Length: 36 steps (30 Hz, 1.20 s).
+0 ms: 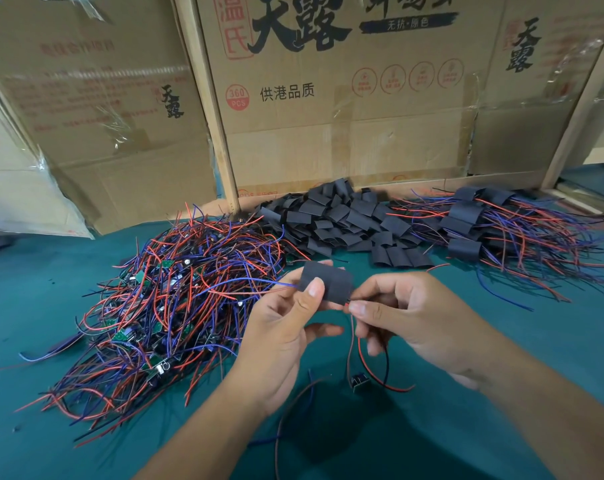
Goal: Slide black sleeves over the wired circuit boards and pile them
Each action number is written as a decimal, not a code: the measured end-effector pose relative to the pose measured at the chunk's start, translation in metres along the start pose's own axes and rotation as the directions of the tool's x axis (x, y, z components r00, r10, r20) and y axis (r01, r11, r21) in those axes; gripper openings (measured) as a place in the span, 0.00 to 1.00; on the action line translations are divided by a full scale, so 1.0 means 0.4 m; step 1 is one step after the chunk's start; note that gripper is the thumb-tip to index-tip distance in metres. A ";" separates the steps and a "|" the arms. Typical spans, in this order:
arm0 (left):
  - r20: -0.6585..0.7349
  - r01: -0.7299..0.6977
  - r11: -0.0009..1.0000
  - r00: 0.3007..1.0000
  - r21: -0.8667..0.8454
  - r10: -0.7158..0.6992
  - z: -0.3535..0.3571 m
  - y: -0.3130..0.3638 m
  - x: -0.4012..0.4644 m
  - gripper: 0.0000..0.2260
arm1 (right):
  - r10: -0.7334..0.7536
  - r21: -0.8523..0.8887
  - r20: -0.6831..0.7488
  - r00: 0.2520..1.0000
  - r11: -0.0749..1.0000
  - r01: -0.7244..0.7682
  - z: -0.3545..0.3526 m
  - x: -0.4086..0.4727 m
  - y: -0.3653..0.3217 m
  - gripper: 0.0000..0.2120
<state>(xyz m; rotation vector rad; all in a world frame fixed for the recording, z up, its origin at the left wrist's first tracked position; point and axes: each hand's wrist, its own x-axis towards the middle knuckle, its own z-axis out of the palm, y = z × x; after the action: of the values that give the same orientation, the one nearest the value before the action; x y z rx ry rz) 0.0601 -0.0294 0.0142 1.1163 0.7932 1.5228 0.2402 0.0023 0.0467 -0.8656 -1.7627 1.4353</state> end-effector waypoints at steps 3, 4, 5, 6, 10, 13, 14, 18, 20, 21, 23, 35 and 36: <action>0.003 -0.014 1.000 1.000 0.021 0.014 0.001 0.006 -0.001 0.10 | -0.019 0.007 -0.026 0.999 1.000 0.019 -0.002 0.000 -0.004 0.05; 0.005 -0.019 0.999 1.000 0.029 0.019 0.001 0.007 -0.002 0.10 | -0.025 0.006 -0.032 0.999 1.000 0.025 -0.003 0.000 -0.005 0.05; 0.008 -0.022 0.999 1.000 0.037 0.022 0.000 0.007 -0.002 0.10 | -0.029 0.008 -0.039 0.999 1.000 0.029 -0.005 -0.001 -0.006 0.05; 0.013 -0.026 0.999 1.000 0.043 0.025 -0.002 0.007 -0.002 0.10 | -0.032 0.011 -0.045 0.999 0.999 0.032 -0.006 -0.001 -0.007 0.05; 0.070 -0.055 0.998 0.996 0.043 0.052 -0.009 0.009 -0.001 0.16 | -0.031 0.016 -0.050 0.998 0.999 0.032 -0.007 -0.001 -0.007 0.07; 0.141 -0.078 0.997 0.987 0.024 0.074 -0.016 0.008 0.000 0.22 | -0.020 0.018 -0.030 0.999 1.000 0.020 -0.005 0.000 -0.002 0.08; 0.152 -0.091 0.995 0.985 0.034 0.085 -0.019 0.009 0.000 0.22 | -0.015 0.025 -0.020 1.000 1.000 0.015 -0.004 0.000 -0.002 0.08; 0.167 -0.163 0.973 0.977 0.162 0.136 -0.027 0.015 0.001 0.18 | 0.015 0.071 -0.001 1.000 0.997 -0.015 -0.004 -0.003 -0.004 0.09; 0.171 -0.188 0.960 0.973 0.209 0.153 -0.030 0.021 0.002 0.17 | 0.026 0.098 0.005 1.000 0.995 -0.026 -0.004 -0.002 -0.006 0.09; 0.176 -0.195 0.956 0.972 0.219 0.158 -0.032 0.022 0.002 0.16 | 0.029 0.108 0.006 1.000 0.994 -0.030 -0.004 -0.002 -0.006 0.09; 0.183 -0.198 0.956 0.970 0.215 0.160 -0.037 0.022 0.004 0.14 | 0.034 0.116 0.005 0.999 0.993 -0.035 -0.004 -0.002 -0.006 0.08; 0.179 -0.163 0.964 0.976 0.209 0.126 -0.029 0.016 0.003 0.12 | 0.093 0.067 0.107 0.990 0.993 -0.101 -0.020 -0.005 -0.015 0.13; 0.193 -0.160 0.967 0.974 0.200 0.121 -0.028 0.016 0.003 0.12 | 0.108 0.059 0.098 0.989 0.992 -0.114 -0.018 -0.006 -0.014 0.14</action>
<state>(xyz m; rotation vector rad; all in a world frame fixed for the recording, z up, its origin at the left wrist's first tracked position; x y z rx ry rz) 0.0475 -0.0292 0.0165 1.4762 0.7796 1.4518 0.2473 0.0033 0.0532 -0.8868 -1.7508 1.6204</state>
